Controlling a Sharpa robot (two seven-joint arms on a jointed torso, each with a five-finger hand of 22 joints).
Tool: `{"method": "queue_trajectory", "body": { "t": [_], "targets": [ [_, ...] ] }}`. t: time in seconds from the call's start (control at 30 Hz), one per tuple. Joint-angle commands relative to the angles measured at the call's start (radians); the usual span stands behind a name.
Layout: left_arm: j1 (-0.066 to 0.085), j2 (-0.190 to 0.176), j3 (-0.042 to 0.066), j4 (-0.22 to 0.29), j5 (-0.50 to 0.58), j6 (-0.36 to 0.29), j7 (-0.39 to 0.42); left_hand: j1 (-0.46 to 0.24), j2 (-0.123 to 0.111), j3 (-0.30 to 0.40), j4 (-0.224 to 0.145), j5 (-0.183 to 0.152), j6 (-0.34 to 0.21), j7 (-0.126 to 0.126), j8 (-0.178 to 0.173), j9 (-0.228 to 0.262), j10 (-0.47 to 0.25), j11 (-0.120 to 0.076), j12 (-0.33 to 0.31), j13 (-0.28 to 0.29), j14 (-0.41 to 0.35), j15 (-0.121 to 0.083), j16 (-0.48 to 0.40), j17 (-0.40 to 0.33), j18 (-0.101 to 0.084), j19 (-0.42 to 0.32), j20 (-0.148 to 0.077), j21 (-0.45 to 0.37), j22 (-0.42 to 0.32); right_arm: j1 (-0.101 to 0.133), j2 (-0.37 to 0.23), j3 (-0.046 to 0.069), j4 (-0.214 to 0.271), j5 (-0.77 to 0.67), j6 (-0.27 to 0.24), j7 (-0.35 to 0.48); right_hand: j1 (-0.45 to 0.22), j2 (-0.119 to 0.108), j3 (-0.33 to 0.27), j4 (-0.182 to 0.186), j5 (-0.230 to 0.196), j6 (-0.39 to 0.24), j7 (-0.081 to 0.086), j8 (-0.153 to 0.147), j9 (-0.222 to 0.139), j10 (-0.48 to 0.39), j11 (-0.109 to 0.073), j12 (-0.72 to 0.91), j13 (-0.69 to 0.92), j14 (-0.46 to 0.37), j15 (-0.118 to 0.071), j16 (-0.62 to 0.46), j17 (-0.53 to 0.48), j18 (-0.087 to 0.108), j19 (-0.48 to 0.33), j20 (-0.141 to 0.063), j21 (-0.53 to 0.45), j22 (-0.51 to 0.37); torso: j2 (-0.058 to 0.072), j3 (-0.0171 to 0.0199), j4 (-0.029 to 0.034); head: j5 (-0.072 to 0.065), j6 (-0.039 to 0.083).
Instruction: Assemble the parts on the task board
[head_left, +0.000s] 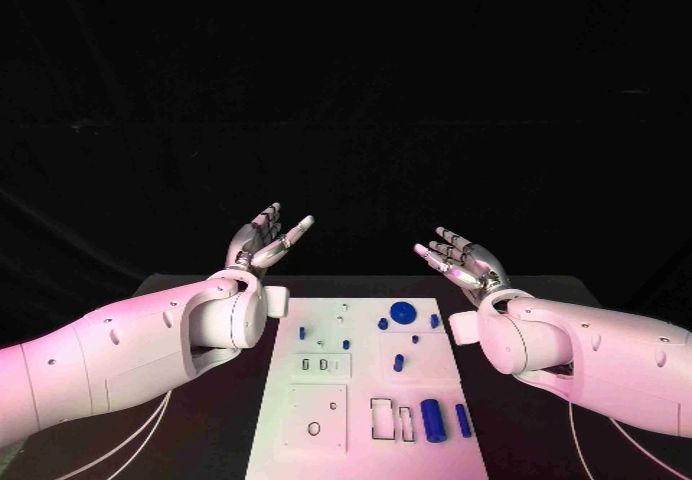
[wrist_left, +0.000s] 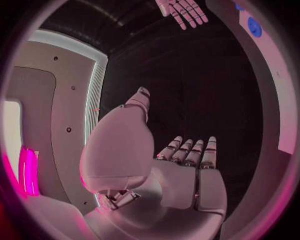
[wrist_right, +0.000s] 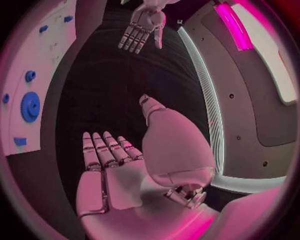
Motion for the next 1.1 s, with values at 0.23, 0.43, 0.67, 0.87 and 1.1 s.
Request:
{"method": "queue_trajectory", "body": {
  "t": [0.23, 0.43, 0.67, 0.87, 1.1],
  "targets": [
    [0.003, -0.038, 0.000, 0.014, 0.023, 0.147, 0.027, 0.075, 0.103, 0.106, 0.004, 0.004, 0.268, 0.156, 0.096, 0.071, 0.315, 0.081, 0.078, 0.037, 0.354, 0.028, 0.127, 0.078, 0.011, 0.301, 0.021, 0.110, 0.057, 0.042, 0.013, -0.017, -0.079, -0.289, 0.125, 0.022, 0.149, -0.029, 0.156, -0.176, -0.015, 0.519, 0.151, 0.146, 0.105, 0.616, -0.046, 0.092, 0.033, 0.581, -0.071, 0.152, 0.084, 0.090, 0.453, 0.004, 0.168, 0.073, 0.015, 0.0009, -0.0038, 0.001, -0.014],
    [0.005, -0.061, 0.000, 0.028, -0.004, 0.190, 0.012, 0.103, 0.118, 0.135, -0.014, 0.004, 0.595, 0.135, 0.223, 0.153, 0.730, 0.039, 0.180, 0.067, 0.732, -0.039, 0.284, 0.158, 0.082, 0.654, 0.007, 0.254, 0.110, 0.060, 0.015, -0.016, -0.096, -0.462, 0.128, -0.036, 0.112, -0.063, 0.241, -0.206, -0.015, 0.648, 0.129, 0.165, 0.116, 0.708, -0.071, 0.071, 0.030, 0.674, -0.099, 0.167, 0.088, 0.114, 0.532, -0.001, 0.195, 0.069, 0.027, 0.0046, -0.0027, -0.002, -0.018],
    [0.007, -0.088, 0.001, 0.060, -0.068, 0.247, -0.025, 0.116, 0.102, 0.177, -0.015, 0.004, 0.684, 0.096, 0.251, 0.161, 0.881, -0.006, 0.173, 0.051, 0.888, -0.093, 0.340, 0.208, 0.082, 0.799, -0.045, 0.299, 0.110, 0.092, 0.012, -0.015, -0.087, -0.742, 0.176, -0.190, 0.052, -0.121, 0.333, -0.223, -0.011, 0.742, 0.088, 0.176, 0.117, 0.838, -0.113, 0.045, 0.031, 0.836, -0.154, 0.205, 0.104, 0.116, 0.665, -0.047, 0.245, 0.073, 0.046, 0.0103, 0.0026, -0.004, -0.017],
    [0.013, -0.114, 0.002, 0.106, -0.111, 0.276, -0.040, 0.121, 0.085, 0.207, -0.015, 0.004, 0.710, 0.089, 0.247, 0.158, 0.958, -0.023, 0.152, 0.054, 0.972, -0.118, 0.372, 0.256, 0.082, 0.873, -0.074, 0.323, 0.109, 0.117, 0.014, -0.015, -0.078, -0.971, 0.189, -0.286, 0.032, -0.125, 0.333, -0.234, -0.071, 0.818, 0.035, 0.203, 0.136, 0.991, -0.173, 0.059, 0.039, 1.055, -0.232, 0.305, 0.177, 0.115, 0.837, -0.127, 0.356, 0.121, 0.069, 0.0097, 0.0072, -0.010, -0.020],
    [0.025, -0.153, 0.003, 0.166, -0.132, 0.292, -0.048, 0.120, 0.076, 0.215, -0.014, 0.004, 0.718, 0.086, 0.245, 0.158, 0.979, -0.028, 0.144, 0.053, 0.982, -0.123, 0.377, 0.273, 0.081, 0.885, -0.080, 0.328, 0.109, 0.126, 0.015, -0.015, -0.054, -1.218, 0.227, -0.409, 0.005, -0.152, 0.297, -0.235, -0.028, 0.852, 0.008, 0.195, 0.154, 1.046, -0.209, 0.033, 0.048, 1.257, -0.282, 0.562, 0.373, 0.111, 0.986, -0.202, 0.538, 0.224, 0.101, 0.0077, 0.0140, -0.022, -0.023]
  ]
}}
